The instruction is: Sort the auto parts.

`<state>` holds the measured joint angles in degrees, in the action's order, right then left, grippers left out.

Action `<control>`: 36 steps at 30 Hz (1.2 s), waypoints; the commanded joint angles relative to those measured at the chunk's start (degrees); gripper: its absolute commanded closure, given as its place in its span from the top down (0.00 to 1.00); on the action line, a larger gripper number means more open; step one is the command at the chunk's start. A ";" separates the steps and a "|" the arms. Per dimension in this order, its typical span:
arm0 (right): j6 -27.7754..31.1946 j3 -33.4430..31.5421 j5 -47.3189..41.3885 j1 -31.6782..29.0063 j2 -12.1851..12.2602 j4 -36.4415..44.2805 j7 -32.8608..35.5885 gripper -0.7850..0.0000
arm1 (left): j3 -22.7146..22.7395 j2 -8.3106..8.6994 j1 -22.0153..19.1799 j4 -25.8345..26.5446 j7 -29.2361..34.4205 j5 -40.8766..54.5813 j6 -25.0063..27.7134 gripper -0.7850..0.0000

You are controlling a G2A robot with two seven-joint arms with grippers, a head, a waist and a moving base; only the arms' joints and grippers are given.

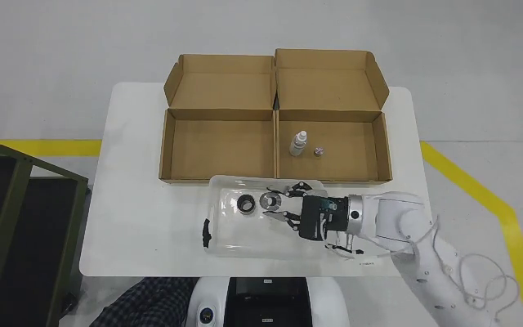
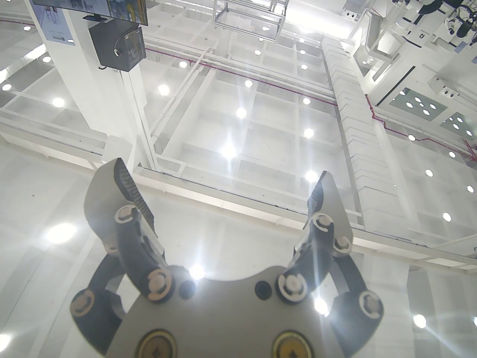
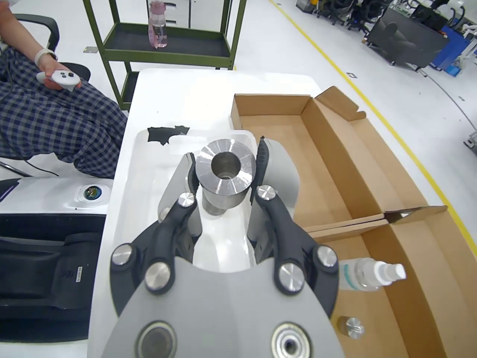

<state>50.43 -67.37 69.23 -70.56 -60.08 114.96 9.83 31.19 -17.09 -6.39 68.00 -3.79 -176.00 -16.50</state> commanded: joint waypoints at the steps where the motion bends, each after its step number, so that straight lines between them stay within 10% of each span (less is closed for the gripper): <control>1: 0.01 -1.08 -0.86 -0.08 0.13 0.70 -0.18 0.00 | 0.00 0.00 0.00 0.00 0.00 0.00 0.00 1.00; 36: -1.38 -10.76 -11.17 -0.30 1.43 6.54 -1.01 0.00 | 0.00 0.00 0.00 0.00 0.00 0.00 0.00 1.00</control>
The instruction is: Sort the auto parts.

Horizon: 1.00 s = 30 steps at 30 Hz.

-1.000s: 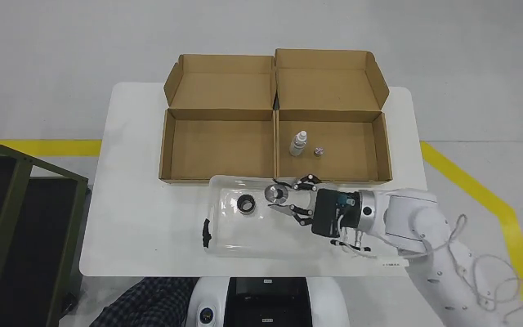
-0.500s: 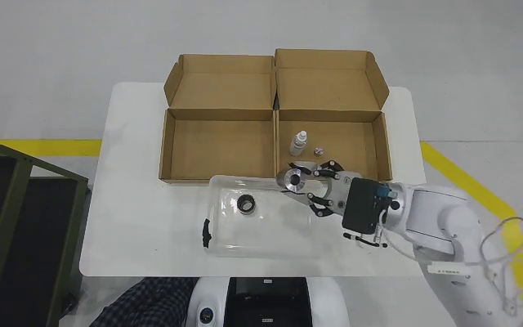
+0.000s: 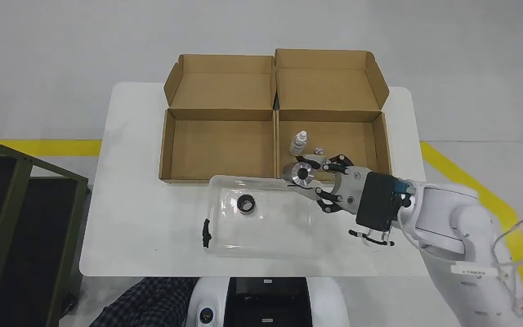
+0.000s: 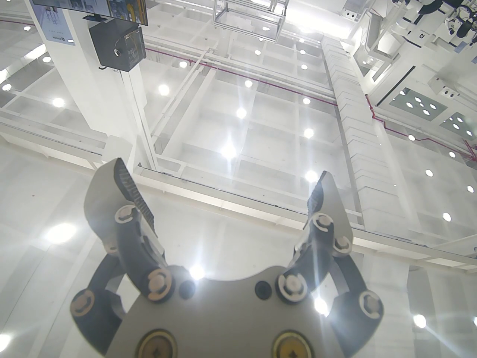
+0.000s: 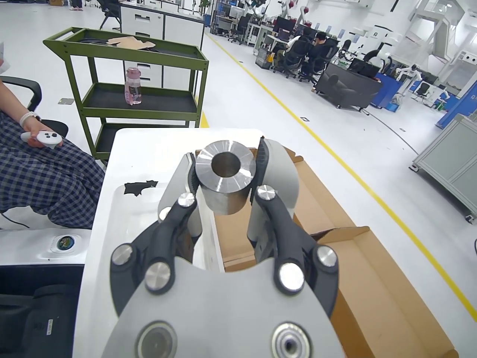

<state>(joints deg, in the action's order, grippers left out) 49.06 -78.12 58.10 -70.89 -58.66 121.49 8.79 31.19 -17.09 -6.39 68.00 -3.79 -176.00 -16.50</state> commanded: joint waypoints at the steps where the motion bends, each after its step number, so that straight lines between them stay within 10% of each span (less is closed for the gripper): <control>1: -0.12 -0.02 -0.11 0.04 0.02 -0.02 0.05 0.00 | 0.00 0.00 0.00 0.00 0.00 0.00 0.00 1.00; 30: -11.31 20.68 7.93 14.04 -3.55 -15.73 8.19 0.00 | 0.00 0.00 0.00 0.00 0.00 0.00 0.00 1.00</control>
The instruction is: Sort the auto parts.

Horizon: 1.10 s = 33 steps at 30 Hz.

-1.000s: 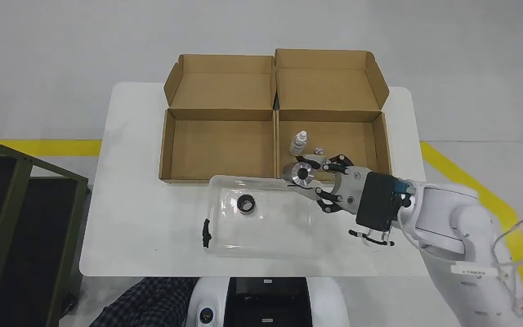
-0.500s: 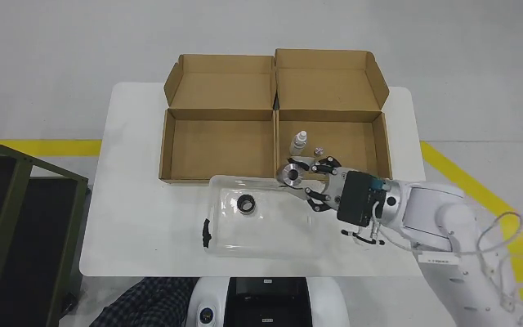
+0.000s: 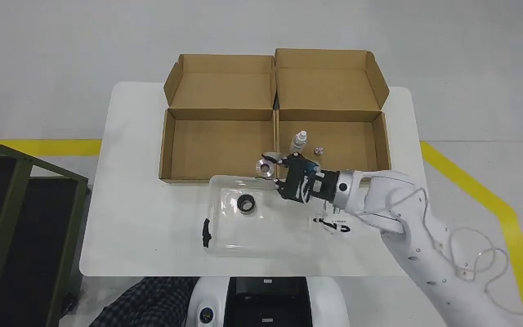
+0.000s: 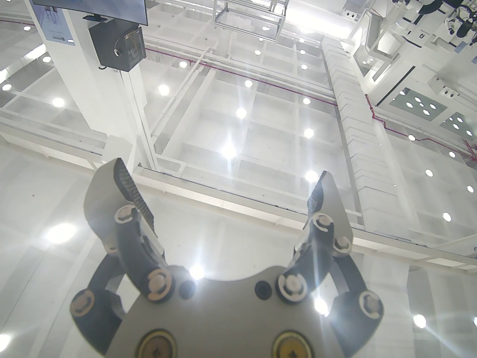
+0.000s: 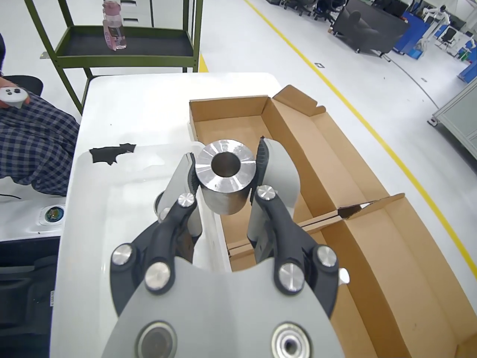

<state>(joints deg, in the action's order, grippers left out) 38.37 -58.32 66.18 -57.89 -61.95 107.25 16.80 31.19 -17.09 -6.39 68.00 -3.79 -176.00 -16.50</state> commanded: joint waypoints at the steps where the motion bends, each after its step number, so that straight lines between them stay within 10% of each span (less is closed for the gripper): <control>1: -1.24 1.77 -0.62 2.06 -0.59 -3.05 0.24 0.00 | 0.00 0.00 0.00 0.00 0.00 0.00 0.00 1.00; 33: -11.18 15.20 1.26 14.90 -7.62 -25.08 5.41 0.00 | 0.00 0.00 0.00 0.00 0.00 0.00 0.00 1.00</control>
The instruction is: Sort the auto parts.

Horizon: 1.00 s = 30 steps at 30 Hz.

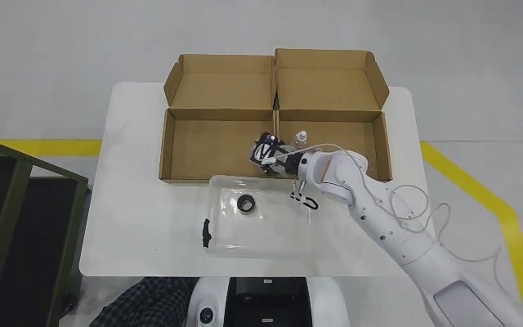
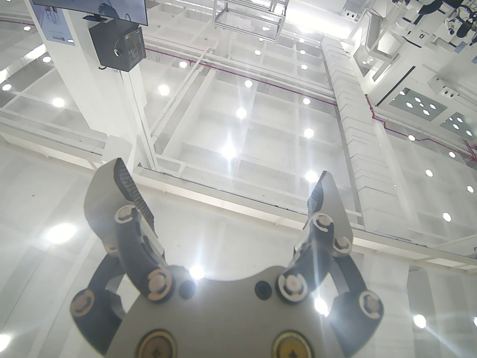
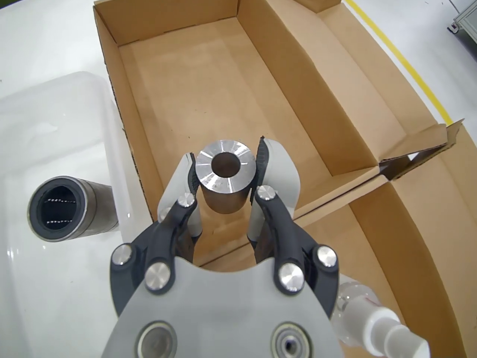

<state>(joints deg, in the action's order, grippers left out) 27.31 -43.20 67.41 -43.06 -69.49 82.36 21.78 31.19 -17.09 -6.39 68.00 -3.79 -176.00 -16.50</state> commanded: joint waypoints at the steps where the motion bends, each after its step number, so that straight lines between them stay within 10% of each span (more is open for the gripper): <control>1: -0.20 0.22 0.04 0.20 -0.22 -0.41 0.91 0.00 | 0.00 0.00 0.00 0.00 0.00 0.00 0.00 1.00; 11: -0.36 1.26 -0.12 1.36 -1.47 -2.48 4.03 0.00 | 0.00 0.00 0.00 0.00 0.00 0.00 0.00 1.00; 21: 0.65 1.46 0.96 1.84 -2.14 -2.30 6.98 0.34 | 0.00 0.00 0.00 0.00 0.00 0.00 0.00 1.00; 30: 0.56 1.41 1.37 1.78 -2.73 -1.54 8.40 0.40 | 0.00 0.00 0.00 0.00 0.00 0.00 0.00 1.00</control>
<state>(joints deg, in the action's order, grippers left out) 27.91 -41.70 68.82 -41.29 -72.18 80.62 30.17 31.19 -17.09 -6.39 68.00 -3.79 -176.00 -16.50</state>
